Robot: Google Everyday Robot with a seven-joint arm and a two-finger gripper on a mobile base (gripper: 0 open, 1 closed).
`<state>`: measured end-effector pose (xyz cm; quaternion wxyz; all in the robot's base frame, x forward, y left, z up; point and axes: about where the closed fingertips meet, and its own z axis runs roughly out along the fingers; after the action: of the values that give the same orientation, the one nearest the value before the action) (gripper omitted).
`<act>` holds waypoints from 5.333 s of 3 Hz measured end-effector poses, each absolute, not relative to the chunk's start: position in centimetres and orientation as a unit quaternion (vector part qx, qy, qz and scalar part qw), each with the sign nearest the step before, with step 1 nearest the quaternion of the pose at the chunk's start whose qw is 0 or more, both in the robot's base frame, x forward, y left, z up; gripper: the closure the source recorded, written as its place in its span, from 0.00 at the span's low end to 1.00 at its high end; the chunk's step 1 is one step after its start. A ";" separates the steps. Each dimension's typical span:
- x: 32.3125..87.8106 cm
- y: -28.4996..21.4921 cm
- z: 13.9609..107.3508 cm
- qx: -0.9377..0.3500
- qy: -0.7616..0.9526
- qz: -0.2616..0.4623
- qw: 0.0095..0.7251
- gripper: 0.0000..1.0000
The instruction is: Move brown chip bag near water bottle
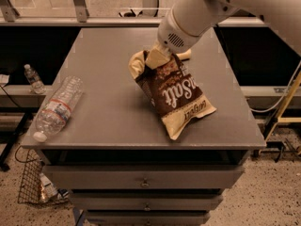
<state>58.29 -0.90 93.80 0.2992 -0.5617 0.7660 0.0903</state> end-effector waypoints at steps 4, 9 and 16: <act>54.3 10.1 93.3 -0.702 0.652 0.147 0.247 1.00; 52.8 13.9 91.3 -0.738 0.606 0.182 0.233 1.00; 51.8 16.2 91.7 -0.756 0.578 0.201 0.232 0.82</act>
Offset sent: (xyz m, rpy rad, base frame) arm -0.0305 0.0936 0.0075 -0.0332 0.0159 0.3221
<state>51.80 16.19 91.66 0.2320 -0.7557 0.5785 0.2011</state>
